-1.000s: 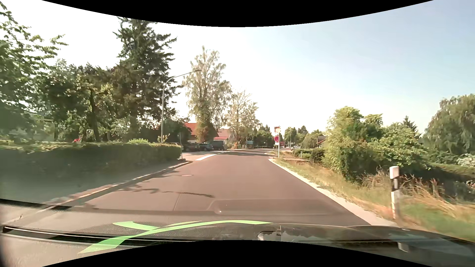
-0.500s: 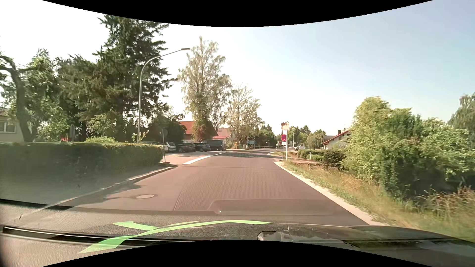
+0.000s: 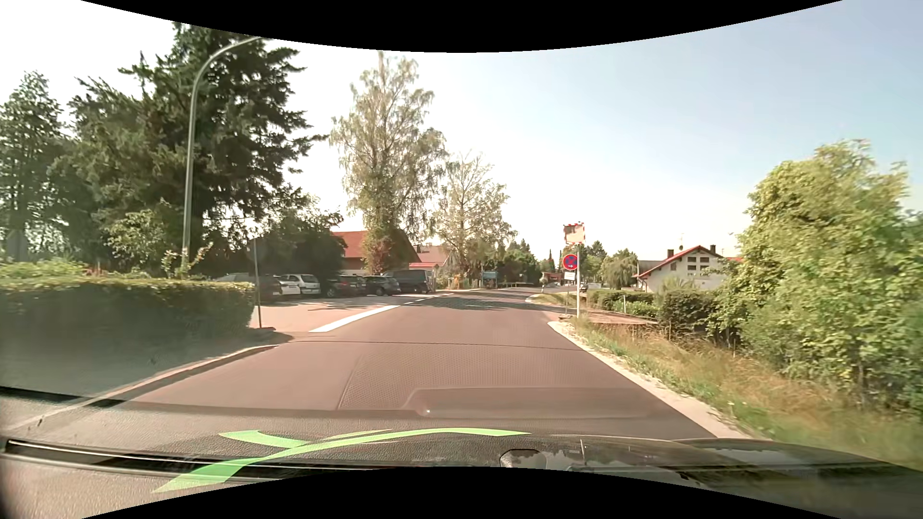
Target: Follow the waypoints while adhering to traffic rules and regulations
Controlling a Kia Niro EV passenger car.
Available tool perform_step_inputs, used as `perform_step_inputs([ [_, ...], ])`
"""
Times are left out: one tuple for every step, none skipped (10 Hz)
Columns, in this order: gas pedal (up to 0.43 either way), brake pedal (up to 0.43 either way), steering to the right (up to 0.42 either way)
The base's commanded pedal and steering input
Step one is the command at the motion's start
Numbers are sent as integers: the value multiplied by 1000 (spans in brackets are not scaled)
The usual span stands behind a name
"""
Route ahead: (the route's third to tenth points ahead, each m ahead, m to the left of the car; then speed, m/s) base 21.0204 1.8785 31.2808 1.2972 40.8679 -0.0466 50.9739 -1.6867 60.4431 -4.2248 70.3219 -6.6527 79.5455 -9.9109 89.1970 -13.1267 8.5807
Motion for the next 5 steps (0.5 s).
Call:
perform_step_inputs([
  [130,0,-3],
  [130,0,1],
  [130,0,5],
  [130,0,5],
  [130,0,5],
])
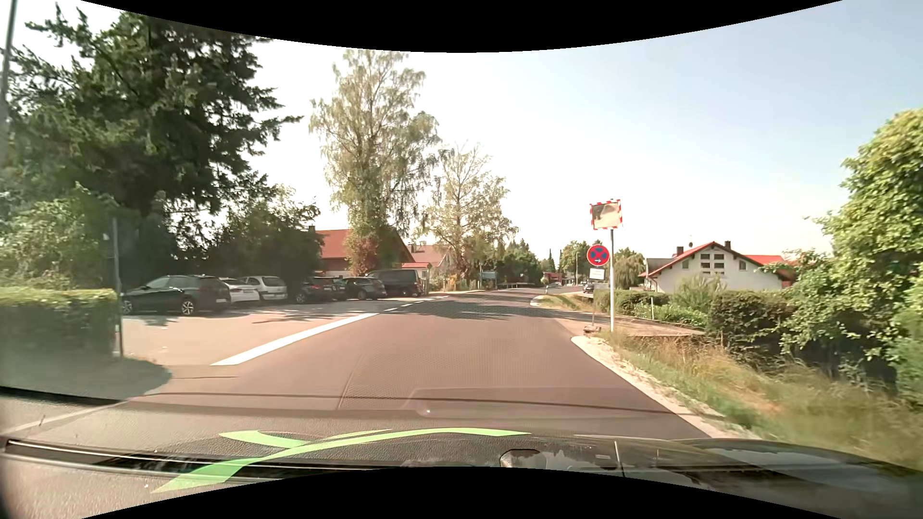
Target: Follow the waypoints while adhering to traffic rules and regulations
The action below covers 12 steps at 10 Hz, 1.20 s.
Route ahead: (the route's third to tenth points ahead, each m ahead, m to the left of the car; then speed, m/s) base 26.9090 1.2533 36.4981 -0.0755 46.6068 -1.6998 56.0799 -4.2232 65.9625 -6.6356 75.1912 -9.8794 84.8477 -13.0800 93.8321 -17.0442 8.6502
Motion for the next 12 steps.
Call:
perform_step_inputs([
  [130,0,5],
  [130,0,5],
  [130,0,5],
  [130,0,5],
  [130,0,5],
  [130,0,5],
  [130,0,5],
  [130,0,4],
  [130,0,5],
  [130,0,5],
  [130,0,10],
  [118,0,14],
])
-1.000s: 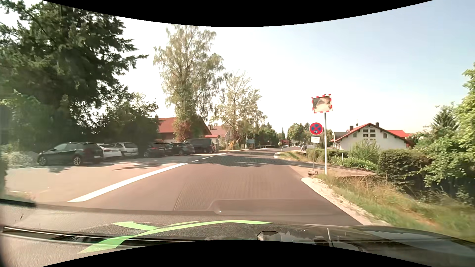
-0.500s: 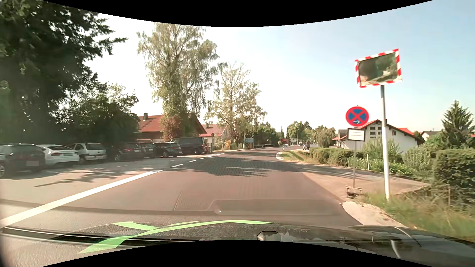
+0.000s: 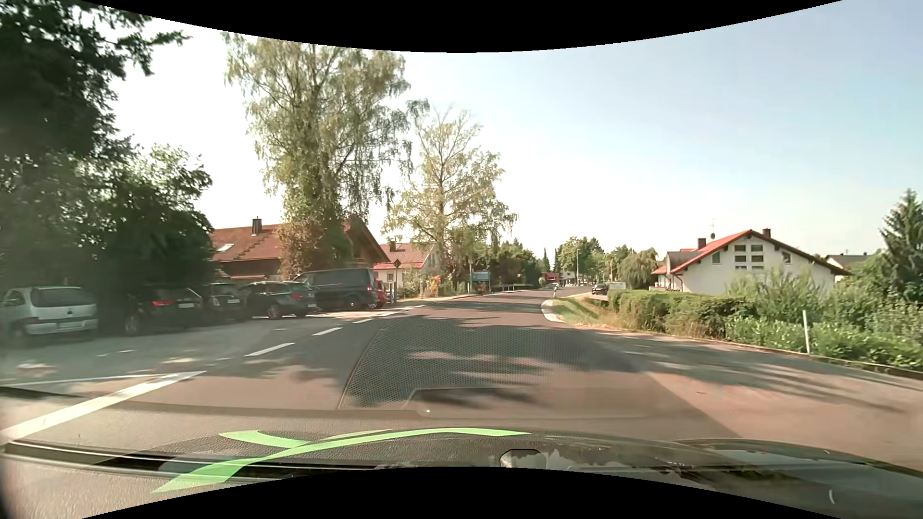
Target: Follow the waypoints while adhering to traffic rules and regulations
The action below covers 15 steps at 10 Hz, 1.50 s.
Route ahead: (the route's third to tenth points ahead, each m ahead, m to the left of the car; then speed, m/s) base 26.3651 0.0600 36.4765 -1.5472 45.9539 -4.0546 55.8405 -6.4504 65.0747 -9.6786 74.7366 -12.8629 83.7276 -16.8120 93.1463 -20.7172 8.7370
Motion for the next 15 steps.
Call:
perform_step_inputs([
  [98,0,14],
  [98,0,13],
  [98,0,14],
  [98,0,13],
  [110,0,13],
  [118,0,14],
  [118,0,13],
  [118,0,14],
  [118,0,14],
  [118,0,14],
  [118,0,15],
  [118,0,15],
  [118,0,15],
  [118,0,15],
  [118,0,15],
])
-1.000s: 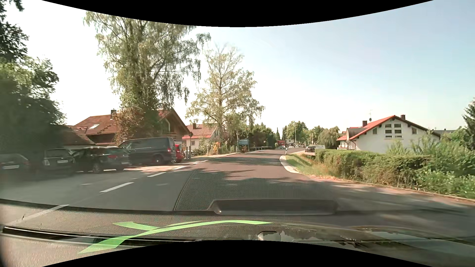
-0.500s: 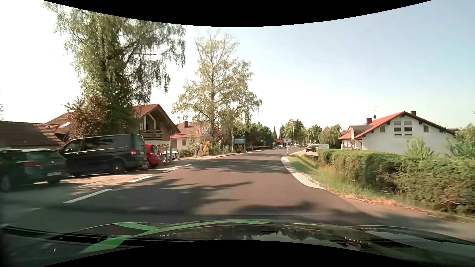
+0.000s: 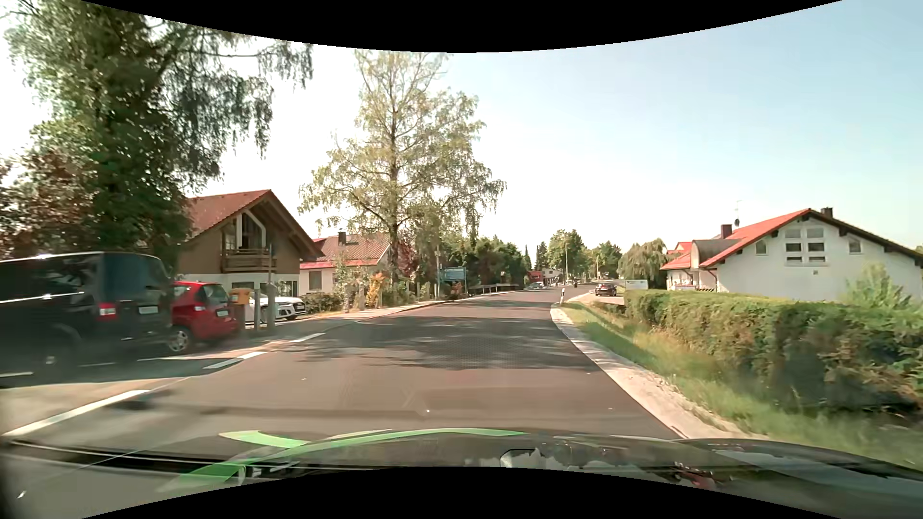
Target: Follow the waypoints while adhering to traffic rules and regulations
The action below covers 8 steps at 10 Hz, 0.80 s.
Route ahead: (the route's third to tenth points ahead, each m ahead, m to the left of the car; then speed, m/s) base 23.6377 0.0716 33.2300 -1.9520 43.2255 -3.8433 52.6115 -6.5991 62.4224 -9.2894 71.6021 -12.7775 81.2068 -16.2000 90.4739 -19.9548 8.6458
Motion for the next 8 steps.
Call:
perform_step_inputs([
  [118,0,16],
  [118,0,18],
  [118,0,21],
  [118,0,24],
  [118,0,25],
  [118,0,26],
  [118,0,28],
  [118,0,29],
])
